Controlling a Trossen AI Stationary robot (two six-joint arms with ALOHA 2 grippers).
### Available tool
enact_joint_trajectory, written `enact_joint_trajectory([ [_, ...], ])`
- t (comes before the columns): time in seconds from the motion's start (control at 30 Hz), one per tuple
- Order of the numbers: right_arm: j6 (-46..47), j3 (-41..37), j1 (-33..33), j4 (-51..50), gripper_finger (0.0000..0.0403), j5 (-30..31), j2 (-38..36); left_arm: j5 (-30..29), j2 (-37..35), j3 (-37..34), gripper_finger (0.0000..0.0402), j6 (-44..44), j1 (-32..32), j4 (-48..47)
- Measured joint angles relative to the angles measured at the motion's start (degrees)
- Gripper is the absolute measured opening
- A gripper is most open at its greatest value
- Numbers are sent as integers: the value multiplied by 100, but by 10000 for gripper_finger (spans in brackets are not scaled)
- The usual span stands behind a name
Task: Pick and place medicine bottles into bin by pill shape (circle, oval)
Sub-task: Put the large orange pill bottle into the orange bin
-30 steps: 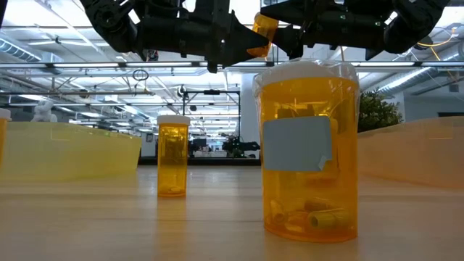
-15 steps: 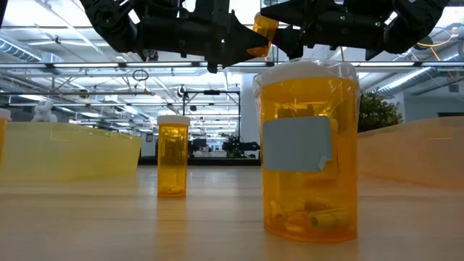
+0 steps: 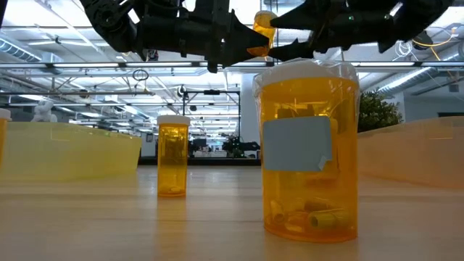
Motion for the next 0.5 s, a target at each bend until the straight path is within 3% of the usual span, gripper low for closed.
enact_joint_trajectory([
  [0.23, -67, 1093, 0, -3002, 358, 334, -574, -123, 0, 0, 204, 0, 0, -17],
  [0.5, -357, 2746, 0, -5488, 358, 586, -156, -149, 0, 0, 204, -4, 0, -106],
])
